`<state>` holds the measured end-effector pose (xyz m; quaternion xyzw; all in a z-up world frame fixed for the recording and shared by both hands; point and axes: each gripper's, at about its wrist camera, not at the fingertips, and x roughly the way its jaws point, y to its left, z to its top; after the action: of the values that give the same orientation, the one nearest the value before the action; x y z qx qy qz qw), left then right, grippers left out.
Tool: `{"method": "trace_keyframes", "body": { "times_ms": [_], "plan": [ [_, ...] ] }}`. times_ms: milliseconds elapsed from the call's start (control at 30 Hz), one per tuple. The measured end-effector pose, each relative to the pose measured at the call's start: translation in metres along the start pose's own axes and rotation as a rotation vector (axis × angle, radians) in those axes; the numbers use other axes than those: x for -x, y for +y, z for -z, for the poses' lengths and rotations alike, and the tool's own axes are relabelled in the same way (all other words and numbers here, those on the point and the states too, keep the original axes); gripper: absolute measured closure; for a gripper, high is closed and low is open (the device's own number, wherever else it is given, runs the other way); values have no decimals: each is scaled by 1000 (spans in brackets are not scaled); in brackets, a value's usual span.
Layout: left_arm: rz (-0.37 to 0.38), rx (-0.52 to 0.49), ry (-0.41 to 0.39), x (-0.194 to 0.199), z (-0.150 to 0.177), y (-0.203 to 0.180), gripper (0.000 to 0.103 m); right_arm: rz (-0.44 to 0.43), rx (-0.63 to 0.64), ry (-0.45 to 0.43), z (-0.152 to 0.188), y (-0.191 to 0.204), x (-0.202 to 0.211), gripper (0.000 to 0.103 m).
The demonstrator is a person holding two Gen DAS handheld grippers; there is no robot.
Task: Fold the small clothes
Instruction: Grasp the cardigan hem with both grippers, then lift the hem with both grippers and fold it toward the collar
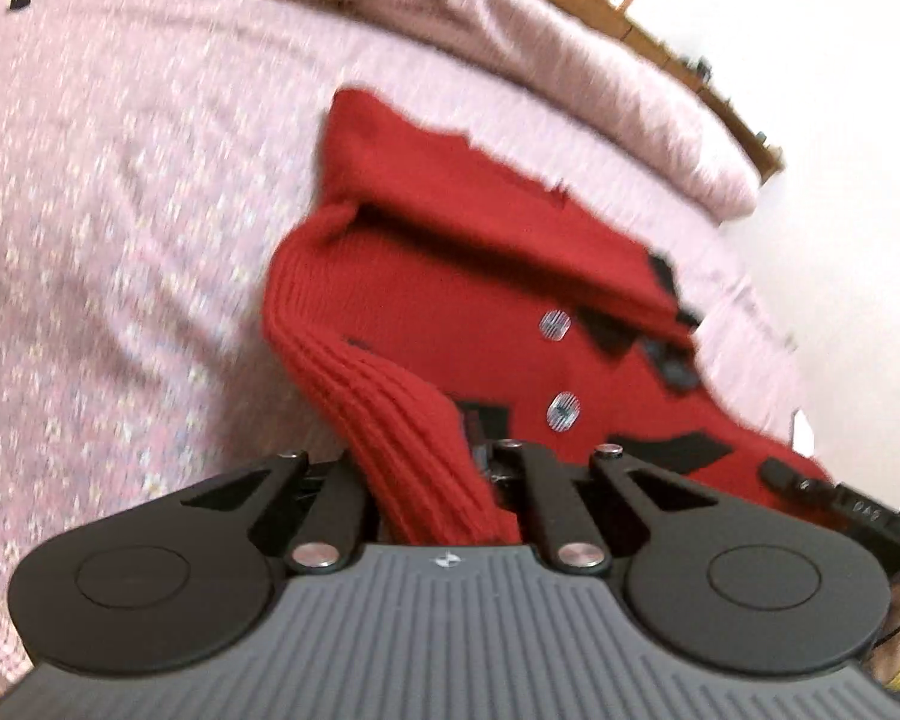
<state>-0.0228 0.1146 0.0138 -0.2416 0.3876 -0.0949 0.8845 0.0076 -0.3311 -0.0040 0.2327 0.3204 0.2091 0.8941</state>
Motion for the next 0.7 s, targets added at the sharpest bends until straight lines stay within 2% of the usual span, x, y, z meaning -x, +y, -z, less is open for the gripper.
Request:
{"method": "trace_keyframes", "body": {
  "times_ms": [133, 300, 700],
  "plan": [
    [9, -5, -79, 12, -24, -13, 94, -16, -12, -70, -21, 4, -1, 93],
    [11, -1, -148, 7, -59, -28, 94, -24, -20, -141, -48, 10, -7, 93],
    [-12, 18, -225, -4, -122, -38, 94, -27, -54, -246, -97, 5, -30, 93]
  ]
}}
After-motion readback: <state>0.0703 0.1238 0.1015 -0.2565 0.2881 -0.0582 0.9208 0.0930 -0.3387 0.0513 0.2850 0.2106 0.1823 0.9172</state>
